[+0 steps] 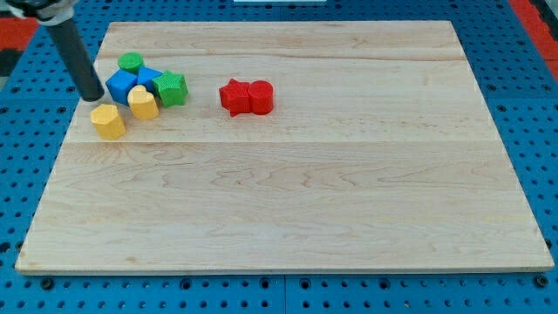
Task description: Push the blue cube into green star
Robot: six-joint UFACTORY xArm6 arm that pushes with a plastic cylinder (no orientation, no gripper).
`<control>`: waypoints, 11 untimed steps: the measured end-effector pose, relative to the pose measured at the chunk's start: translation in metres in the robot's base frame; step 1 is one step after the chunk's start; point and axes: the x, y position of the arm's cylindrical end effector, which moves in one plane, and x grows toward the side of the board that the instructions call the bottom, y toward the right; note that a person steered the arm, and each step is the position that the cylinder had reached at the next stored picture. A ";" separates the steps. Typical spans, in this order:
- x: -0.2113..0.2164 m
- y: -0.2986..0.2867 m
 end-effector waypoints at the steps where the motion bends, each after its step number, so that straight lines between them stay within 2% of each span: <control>1: 0.000 -0.018; 2: 0.024 -0.012; 3: 0.009 -0.017; 5: -0.022 0.030; 6: 0.001 0.046; 8: 0.006 0.074; 9: 0.006 0.067; 10: 0.001 -0.012; 11: -0.035 -0.016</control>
